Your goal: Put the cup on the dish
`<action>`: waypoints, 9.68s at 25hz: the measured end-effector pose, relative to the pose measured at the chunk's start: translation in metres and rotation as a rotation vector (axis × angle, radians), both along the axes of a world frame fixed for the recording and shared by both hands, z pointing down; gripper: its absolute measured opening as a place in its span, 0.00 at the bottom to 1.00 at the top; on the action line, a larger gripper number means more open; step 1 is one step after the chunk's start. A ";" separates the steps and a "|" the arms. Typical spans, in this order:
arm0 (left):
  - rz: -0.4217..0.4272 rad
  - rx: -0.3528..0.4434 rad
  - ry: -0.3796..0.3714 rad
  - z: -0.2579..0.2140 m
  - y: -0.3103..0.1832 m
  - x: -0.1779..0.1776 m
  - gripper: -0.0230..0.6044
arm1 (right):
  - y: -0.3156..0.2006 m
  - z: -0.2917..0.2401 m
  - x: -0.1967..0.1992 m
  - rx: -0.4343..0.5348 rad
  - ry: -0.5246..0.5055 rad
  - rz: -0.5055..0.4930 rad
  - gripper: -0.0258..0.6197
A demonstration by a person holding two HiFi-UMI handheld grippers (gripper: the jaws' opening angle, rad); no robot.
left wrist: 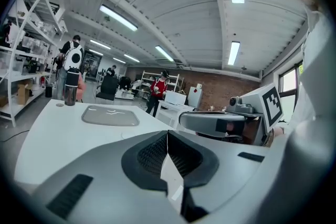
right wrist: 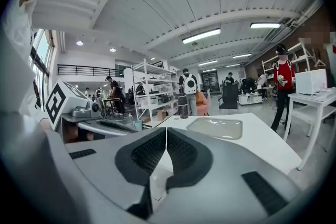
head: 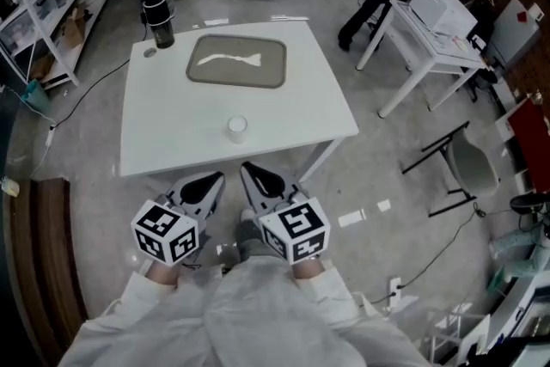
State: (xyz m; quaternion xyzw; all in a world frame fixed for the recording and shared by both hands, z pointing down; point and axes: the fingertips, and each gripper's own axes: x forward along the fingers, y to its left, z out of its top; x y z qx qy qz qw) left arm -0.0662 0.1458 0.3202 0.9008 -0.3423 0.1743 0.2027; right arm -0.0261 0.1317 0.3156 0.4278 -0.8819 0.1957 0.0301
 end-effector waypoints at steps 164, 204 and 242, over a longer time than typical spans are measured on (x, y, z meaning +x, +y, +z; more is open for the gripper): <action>-0.006 -0.093 0.008 0.064 -0.267 -0.060 0.05 | -0.253 0.081 -0.054 -0.099 0.166 -0.087 0.47; -0.089 -0.238 -0.018 0.174 -0.490 -0.021 0.05 | -0.512 0.193 -0.030 -0.139 0.139 -0.182 0.47; -0.053 -0.390 -0.013 0.234 -0.502 -0.016 0.05 | -0.536 0.253 -0.045 -0.210 0.120 -0.209 0.47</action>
